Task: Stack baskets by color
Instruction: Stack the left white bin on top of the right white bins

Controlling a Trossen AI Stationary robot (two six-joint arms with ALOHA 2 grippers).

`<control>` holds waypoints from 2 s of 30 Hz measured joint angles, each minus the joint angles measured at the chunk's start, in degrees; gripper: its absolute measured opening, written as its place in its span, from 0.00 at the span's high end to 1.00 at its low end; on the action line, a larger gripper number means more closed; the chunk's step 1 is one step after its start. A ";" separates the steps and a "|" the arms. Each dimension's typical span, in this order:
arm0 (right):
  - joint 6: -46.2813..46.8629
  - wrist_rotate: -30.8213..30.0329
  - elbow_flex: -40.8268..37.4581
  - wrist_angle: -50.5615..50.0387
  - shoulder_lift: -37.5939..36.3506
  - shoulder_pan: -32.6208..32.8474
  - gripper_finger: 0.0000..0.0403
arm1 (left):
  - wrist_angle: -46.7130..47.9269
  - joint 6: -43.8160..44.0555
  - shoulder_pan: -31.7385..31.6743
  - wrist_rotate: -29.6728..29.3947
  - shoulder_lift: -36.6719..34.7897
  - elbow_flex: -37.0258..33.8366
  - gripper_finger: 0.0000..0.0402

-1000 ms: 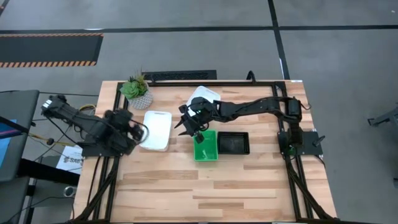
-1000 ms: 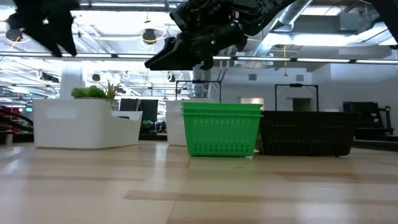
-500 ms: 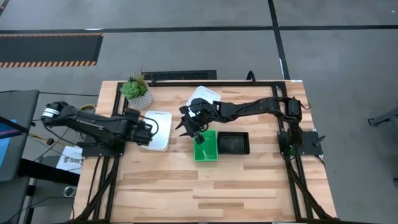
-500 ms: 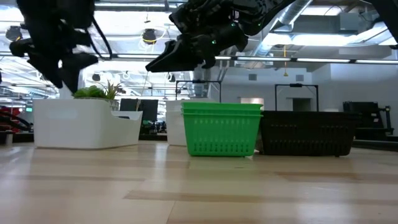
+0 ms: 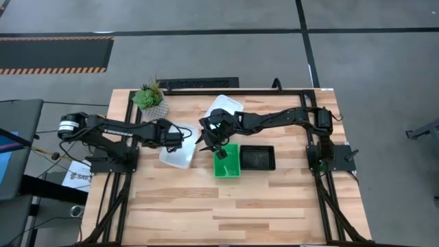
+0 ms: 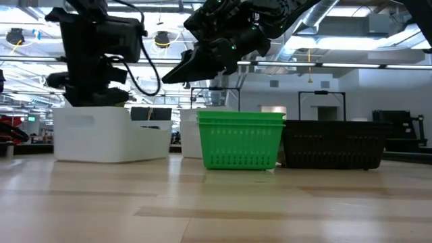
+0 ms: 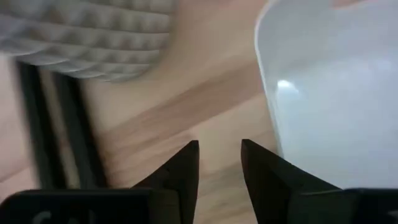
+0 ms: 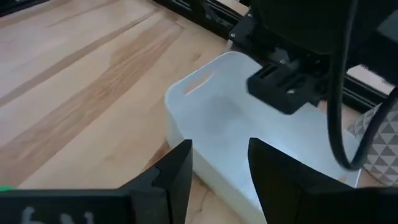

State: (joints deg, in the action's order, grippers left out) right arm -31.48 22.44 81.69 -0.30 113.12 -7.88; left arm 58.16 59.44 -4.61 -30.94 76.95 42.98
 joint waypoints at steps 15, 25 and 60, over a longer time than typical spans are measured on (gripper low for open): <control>-7.33 0.36 0.09 -6.68 1.29 1.70 0.54 | -23.04 -21.42 -1.22 8.97 -1.64 -0.81 0.82; -8.06 -0.49 0.04 -6.78 6.36 2.68 0.47 | -22.16 -21.26 -1.87 8.38 -1.63 -0.81 0.82; -17.02 -12.68 4.69 -10.83 7.69 5.75 0.99 | -8.67 -21.31 0.96 8.10 -8.21 12.91 0.82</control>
State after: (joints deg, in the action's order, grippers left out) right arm -48.51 9.76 86.38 -11.12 120.81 -2.13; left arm 49.49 38.13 -3.65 -22.84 68.74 55.89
